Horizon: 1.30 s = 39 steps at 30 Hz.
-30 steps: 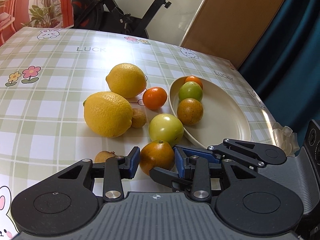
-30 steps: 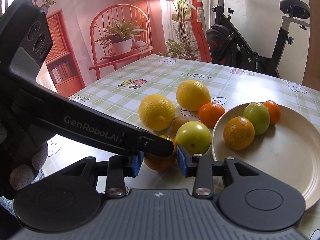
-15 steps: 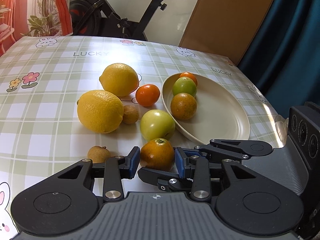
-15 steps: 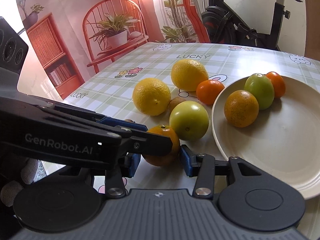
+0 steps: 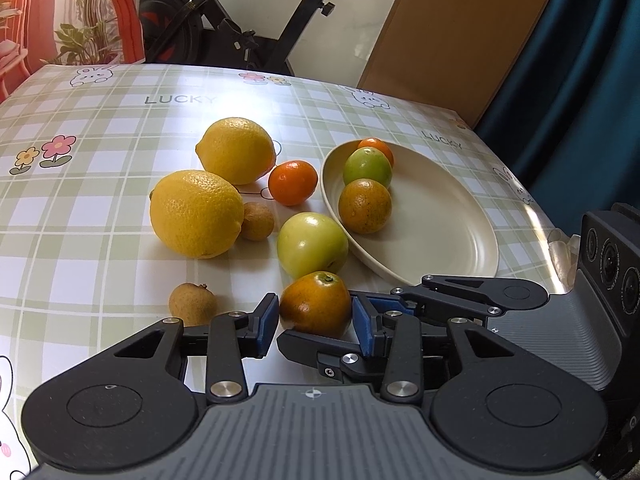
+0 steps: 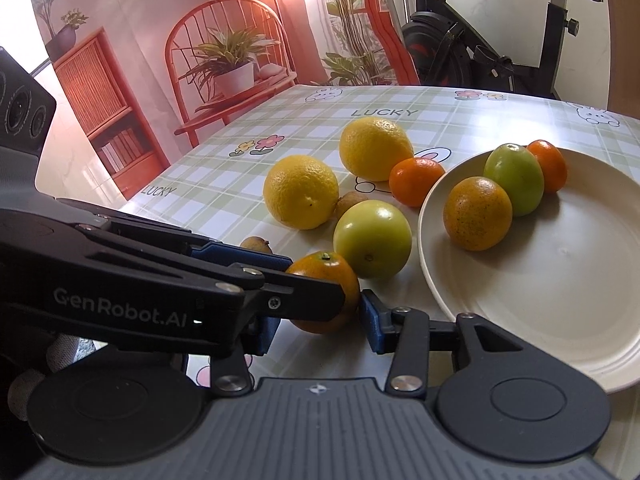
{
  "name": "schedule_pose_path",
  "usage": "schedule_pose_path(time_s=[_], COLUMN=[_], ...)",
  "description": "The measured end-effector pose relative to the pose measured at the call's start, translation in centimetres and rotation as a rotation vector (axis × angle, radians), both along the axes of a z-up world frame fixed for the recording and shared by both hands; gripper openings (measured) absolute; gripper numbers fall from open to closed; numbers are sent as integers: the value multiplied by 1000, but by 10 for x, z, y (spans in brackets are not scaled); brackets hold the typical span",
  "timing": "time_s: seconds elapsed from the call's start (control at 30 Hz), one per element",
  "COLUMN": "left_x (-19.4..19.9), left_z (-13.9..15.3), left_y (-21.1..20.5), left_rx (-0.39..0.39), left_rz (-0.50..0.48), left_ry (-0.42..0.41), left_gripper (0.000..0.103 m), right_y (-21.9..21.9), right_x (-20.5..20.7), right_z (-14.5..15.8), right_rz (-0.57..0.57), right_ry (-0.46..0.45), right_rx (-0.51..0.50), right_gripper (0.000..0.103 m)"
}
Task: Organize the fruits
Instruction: 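Carry the dark orange with the left tool over the plate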
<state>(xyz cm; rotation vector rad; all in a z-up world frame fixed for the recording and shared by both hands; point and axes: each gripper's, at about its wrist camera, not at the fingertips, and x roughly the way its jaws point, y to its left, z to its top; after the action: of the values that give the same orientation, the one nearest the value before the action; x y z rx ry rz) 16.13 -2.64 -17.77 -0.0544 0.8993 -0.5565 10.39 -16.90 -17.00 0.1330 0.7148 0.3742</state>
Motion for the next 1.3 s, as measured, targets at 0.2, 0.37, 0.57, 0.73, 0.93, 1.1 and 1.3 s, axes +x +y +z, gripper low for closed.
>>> schedule_pose_path(time_s=[0.2,0.37,0.57,0.73,0.93,1.1,1.3], left_x=[-1,-5,-11,-13,-6,2,10], left_z=[0,8,23,31,39,38,34], left_y=[-1,-3,-10,-18,-37,-55,-74], left_rx=[2,9,25,34,50,62,97], left_rz=[-1,-13,-37,-55,-98,-134,-169], left_ry=[-4,-42,-105,-134,-152,-152,-164], left_gripper=[43,43,43,42,43,43,43], right_y=[-1,-2,-6,-12,-21,-33,-42], right_x=[-1,-4,-12,-16,-18,-18,-19], right_z=[0,1,12,19,24,25,23], right_rz=[-2,-9,-30,-60,-122,-184,-256], right_ry=[-2,-16,-87,-126,-161,-169,-185], right_rx=[3,13,14,19,21,18,6], right_gripper=[46,45,45,45,45,45,45])
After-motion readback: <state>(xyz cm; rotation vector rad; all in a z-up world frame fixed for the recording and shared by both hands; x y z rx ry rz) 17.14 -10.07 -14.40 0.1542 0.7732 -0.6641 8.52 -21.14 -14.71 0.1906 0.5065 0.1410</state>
